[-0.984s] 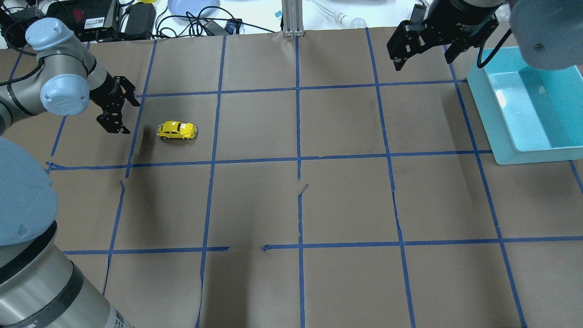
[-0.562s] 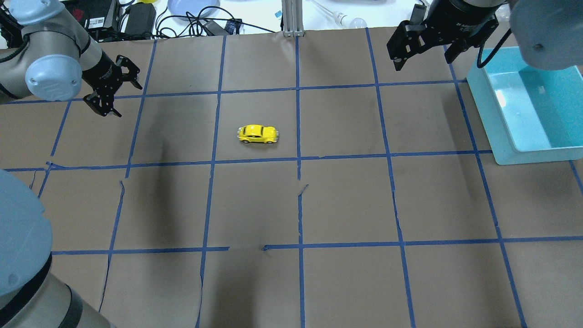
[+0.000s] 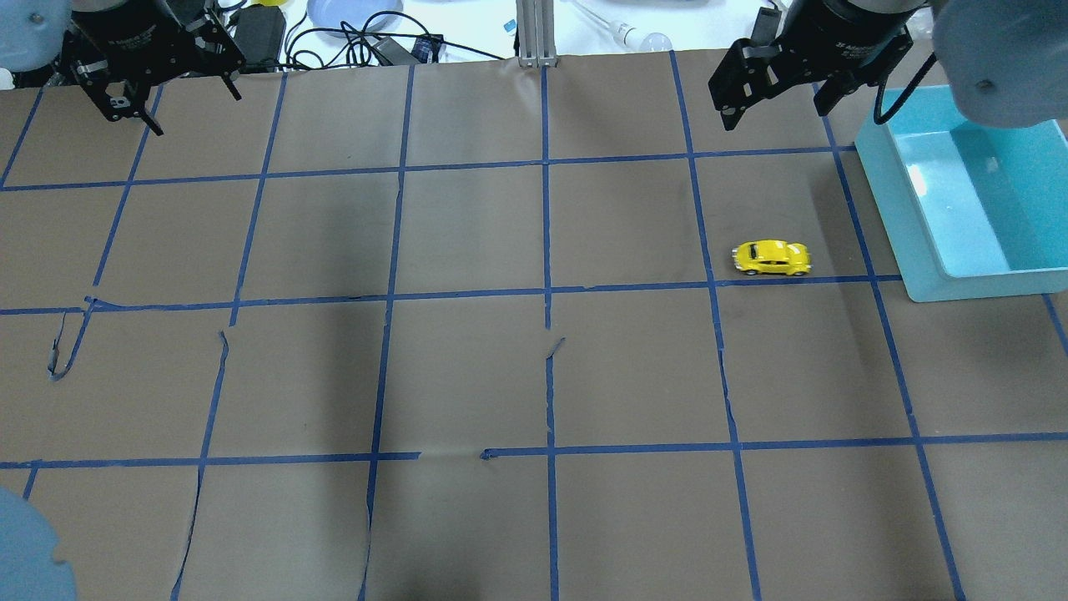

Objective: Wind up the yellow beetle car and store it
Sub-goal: 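Raise the left gripper away as the car rolls toward the blue bin, then lower the right gripper onto the yellow car beside the blue bin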

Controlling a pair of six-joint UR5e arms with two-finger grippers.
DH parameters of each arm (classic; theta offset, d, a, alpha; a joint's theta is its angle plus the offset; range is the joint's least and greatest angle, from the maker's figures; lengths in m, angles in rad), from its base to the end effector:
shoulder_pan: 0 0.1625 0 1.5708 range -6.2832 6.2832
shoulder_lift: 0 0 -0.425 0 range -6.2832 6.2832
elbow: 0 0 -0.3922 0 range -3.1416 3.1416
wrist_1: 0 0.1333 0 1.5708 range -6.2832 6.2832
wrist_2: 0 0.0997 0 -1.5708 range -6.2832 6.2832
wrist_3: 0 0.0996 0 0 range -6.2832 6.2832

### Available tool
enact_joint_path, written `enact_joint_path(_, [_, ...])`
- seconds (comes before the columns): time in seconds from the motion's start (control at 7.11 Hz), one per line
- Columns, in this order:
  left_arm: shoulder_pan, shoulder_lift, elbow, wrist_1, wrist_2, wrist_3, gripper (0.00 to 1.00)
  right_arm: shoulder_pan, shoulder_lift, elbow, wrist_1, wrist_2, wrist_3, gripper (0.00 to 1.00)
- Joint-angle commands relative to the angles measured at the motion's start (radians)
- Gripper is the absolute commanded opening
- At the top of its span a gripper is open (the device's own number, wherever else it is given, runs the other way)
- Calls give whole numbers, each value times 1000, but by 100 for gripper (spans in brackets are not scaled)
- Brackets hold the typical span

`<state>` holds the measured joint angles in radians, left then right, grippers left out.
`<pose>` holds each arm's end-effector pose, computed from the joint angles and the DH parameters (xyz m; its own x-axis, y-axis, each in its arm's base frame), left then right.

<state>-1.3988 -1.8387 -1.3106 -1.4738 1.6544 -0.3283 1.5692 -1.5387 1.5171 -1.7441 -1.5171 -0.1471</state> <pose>-0.0183 -0.6252 0.4793 -0.8732 -0.4848 -0.0500 -0.4775 0.8716 -0.1112 0.1378 -0.5230 0.5175 -0.9880 -0.1525 -0.0237 -0.1448 0.9692 -0.1993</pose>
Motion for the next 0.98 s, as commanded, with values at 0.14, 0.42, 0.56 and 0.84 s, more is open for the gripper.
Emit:
enact_joint_path(0.14, [-28, 42, 7, -103, 5, 127, 100, 0, 5, 3, 3, 12, -9, 100])
enact_joint_path(0.42, [-66, 76, -28, -164, 7, 276, 100, -29, 54, 25, -35, 18, -282, 100])
enact_joint_path(0.56, [-78, 91, -38, -175, 4, 276, 100, -78, 77, 38, -23, 20, -507, 100])
enact_joint_path(0.84, [-149, 105, -41, -174, -2, 261, 100, -151, 141, 60, -29, 8, -1032, 100])
